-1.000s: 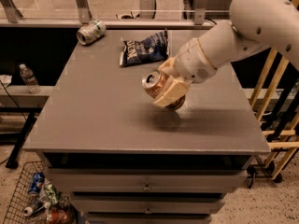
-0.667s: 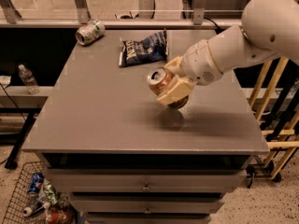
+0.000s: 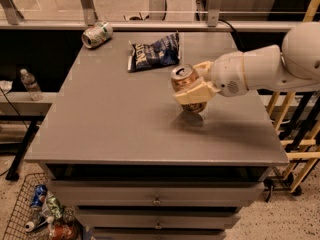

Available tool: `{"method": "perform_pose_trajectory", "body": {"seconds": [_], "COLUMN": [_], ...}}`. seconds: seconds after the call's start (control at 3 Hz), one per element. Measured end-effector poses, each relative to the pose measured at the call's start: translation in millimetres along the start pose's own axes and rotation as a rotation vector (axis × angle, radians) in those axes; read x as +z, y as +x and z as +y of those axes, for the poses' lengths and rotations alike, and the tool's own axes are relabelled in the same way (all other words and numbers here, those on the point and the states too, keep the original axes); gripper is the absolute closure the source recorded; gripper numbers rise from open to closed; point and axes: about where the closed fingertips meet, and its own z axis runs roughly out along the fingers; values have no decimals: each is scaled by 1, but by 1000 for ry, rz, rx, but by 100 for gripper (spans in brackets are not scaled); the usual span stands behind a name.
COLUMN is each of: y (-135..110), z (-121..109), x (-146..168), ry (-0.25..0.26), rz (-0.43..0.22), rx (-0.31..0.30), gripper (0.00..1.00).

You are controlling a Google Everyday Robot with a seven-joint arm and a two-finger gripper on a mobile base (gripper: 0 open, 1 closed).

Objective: Place orange can upright

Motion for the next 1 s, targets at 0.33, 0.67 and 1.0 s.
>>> {"method": "perform_pose_trajectory", "body": {"seconds": [0.33,0.67,1.0], "y": [9,15,18], "z": [-9,-14,-16], "x": [-1,-1,-3], "ry": [42,82,129], "rz": [-114,-207,-279], "rx": [84,128,131], "gripper": [100,100,100]}}
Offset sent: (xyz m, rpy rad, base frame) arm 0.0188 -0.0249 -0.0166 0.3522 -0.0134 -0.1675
